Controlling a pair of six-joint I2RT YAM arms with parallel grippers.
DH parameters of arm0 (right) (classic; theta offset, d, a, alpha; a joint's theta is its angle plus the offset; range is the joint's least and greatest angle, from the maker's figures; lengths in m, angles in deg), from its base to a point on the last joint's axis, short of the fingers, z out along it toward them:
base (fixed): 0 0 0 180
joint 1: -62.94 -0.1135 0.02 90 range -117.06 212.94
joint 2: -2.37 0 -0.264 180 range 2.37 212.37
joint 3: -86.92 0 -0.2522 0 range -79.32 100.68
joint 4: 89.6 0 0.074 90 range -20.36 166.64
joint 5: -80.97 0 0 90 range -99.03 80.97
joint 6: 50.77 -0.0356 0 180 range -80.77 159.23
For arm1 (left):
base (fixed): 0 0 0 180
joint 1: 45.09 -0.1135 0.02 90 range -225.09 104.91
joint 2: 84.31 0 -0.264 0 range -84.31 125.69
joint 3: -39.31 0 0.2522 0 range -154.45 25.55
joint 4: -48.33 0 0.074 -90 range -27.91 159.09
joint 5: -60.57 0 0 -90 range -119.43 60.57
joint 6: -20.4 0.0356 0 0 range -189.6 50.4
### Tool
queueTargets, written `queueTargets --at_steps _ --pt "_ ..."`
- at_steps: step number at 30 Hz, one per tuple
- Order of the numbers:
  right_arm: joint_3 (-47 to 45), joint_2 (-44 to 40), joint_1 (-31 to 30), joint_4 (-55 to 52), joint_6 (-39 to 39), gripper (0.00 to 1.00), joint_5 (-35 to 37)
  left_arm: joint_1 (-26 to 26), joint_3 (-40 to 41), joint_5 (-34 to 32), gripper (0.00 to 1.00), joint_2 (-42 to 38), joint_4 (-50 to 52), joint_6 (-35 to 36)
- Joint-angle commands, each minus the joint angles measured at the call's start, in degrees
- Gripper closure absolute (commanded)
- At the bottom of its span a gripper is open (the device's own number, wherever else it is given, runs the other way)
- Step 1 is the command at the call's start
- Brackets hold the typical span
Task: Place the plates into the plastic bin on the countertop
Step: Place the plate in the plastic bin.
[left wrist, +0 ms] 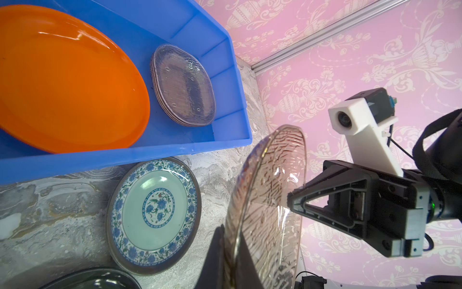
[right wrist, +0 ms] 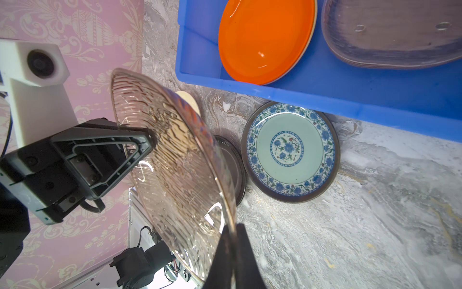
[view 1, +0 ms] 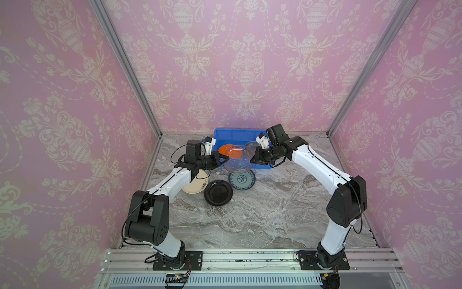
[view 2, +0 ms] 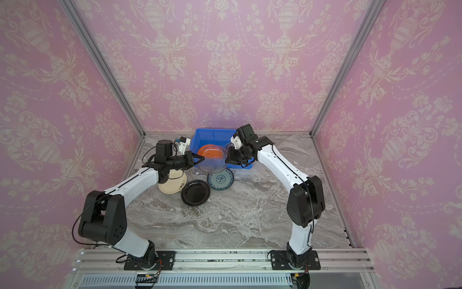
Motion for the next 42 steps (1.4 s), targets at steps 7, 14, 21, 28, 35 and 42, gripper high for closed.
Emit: queueTargets --at_steps 7,14,21,28,35,42 --pt "3.5 0.0 2.6 -1.4 1.0 0.52 3.6 3.1 -8.5 -10.6 1.0 2.6 10.3 5.1" --pt "-6.1 -8.3 11.5 9.1 -6.3 0.43 4.8 6.0 -18.5 -16.1 1.0 10.0 11.6 3.6" --pt "-10.5 -12.1 15.7 14.4 -10.1 0.44 3.7 7.3 -33.0 -17.4 1.0 22.2 13.1 0.3" --pt "-12.3 -13.2 16.7 14.9 -10.6 0.44 3.5 8.3 -46.3 -17.2 1.0 34.3 14.3 -2.0" --pt "-12.5 -12.5 17.1 15.3 -10.8 0.44 2.3 9.5 -55.1 -17.5 1.0 43.1 14.8 -3.3" --pt "-13.6 -12.8 17.3 15.4 -11.1 0.44 2.1 10.7 -64.3 -18.4 1.0 49.5 20.8 -0.6"
